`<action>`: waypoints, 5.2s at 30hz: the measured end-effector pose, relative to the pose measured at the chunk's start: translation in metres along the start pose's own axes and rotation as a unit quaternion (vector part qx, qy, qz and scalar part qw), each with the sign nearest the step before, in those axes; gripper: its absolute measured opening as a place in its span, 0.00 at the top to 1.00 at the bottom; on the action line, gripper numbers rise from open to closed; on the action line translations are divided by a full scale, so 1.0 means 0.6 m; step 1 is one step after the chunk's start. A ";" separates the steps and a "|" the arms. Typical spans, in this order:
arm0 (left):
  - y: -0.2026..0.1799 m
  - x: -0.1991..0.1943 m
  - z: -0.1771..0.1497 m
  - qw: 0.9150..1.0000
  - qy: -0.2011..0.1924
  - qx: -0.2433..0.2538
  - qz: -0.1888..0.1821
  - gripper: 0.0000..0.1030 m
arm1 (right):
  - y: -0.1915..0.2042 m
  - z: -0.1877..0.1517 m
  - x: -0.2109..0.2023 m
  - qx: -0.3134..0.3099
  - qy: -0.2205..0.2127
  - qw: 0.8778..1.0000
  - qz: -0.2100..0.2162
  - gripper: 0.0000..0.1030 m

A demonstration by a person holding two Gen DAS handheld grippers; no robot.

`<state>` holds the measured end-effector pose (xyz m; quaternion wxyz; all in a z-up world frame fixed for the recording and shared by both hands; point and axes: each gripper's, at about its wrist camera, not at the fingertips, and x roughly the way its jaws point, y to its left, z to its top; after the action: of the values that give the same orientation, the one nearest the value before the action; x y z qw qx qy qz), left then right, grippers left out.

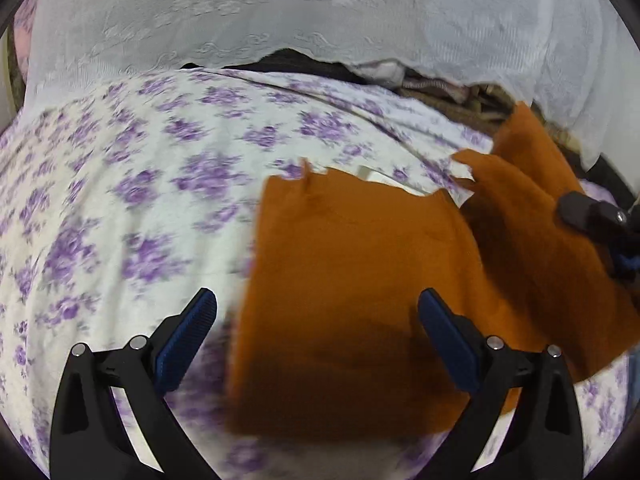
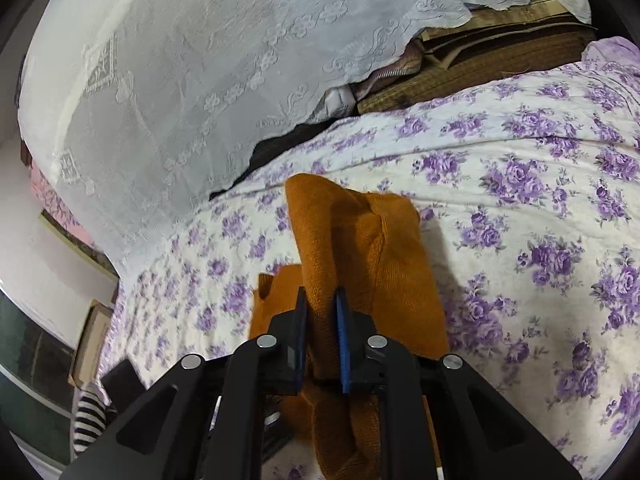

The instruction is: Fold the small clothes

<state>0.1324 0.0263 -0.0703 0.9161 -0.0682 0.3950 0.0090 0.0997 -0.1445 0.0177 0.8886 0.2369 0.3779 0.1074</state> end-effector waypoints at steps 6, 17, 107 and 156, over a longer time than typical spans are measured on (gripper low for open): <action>-0.080 0.039 0.019 0.998 0.005 0.051 0.023 0.05 | -0.028 -0.001 0.007 0.014 0.012 1.000 0.008 0.87; -0.004 -0.004 0.069 0.998 -0.050 0.034 0.029 0.14 | 0.045 -0.003 0.026 0.022 0.022 0.997 0.064 0.87; 0.068 0.030 -0.016 0.999 -0.016 0.013 0.045 0.04 | -0.125 0.083 0.249 0.081 0.040 0.992 0.090 0.95; 0.115 -0.006 -0.029 0.997 -0.038 -0.023 0.061 0.05 | -0.020 -0.054 0.124 -0.149 -0.014 0.988 0.020 0.36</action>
<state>0.1126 0.0923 -0.0879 0.9265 -0.0646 0.3628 0.0764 0.1280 -0.1160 -0.0541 0.9168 0.1107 0.3403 0.1774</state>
